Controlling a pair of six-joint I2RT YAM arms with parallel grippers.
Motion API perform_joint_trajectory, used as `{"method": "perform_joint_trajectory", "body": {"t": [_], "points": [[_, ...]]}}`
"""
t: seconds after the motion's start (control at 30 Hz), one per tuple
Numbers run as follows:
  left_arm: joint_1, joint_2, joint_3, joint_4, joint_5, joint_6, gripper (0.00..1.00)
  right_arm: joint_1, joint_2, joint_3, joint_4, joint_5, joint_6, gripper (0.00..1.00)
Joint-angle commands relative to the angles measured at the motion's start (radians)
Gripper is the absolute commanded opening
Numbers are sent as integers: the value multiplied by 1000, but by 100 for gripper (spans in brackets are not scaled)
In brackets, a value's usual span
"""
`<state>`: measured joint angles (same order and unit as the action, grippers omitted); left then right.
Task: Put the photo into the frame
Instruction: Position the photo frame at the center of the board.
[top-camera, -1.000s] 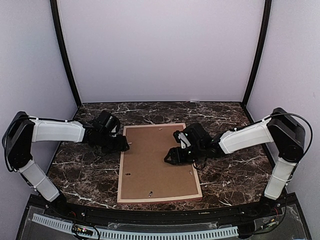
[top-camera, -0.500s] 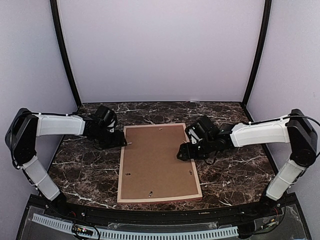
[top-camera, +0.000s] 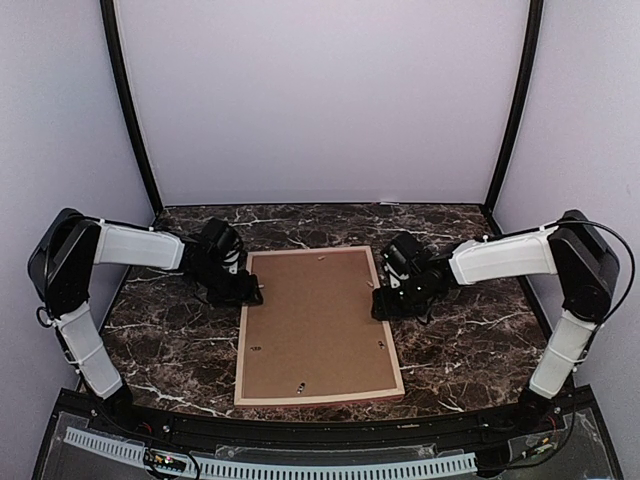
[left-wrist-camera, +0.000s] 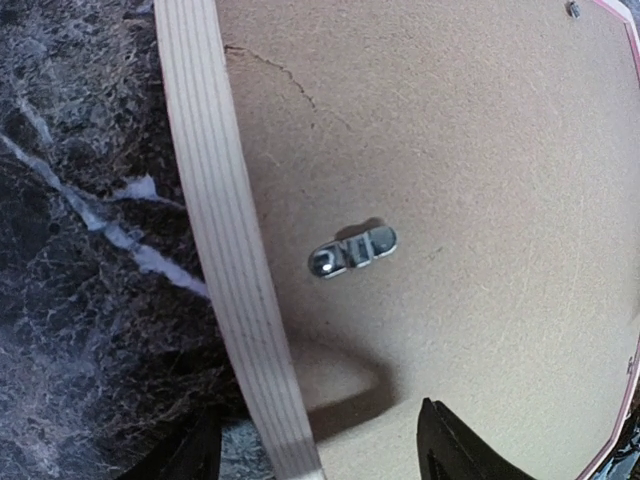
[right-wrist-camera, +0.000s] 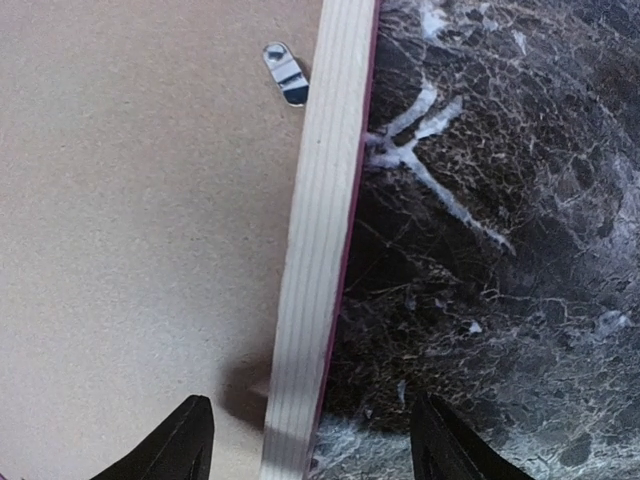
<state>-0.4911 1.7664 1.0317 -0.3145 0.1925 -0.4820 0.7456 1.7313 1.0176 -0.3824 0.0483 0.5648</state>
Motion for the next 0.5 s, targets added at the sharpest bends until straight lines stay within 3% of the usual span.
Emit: {"method": "perform_joint_trajectory", "body": {"t": [0.0,0.13,0.47], "points": [[-8,-1,7,19,82,21,69,-5,37,32,9,-2,-14,67],[-36,-1,-2,41,105,20,69,-6,50,26,12,-6,-9,57],[-98,-33,-43,76,84,-13,67,3,-55,-135,27,16,81,21]]}}
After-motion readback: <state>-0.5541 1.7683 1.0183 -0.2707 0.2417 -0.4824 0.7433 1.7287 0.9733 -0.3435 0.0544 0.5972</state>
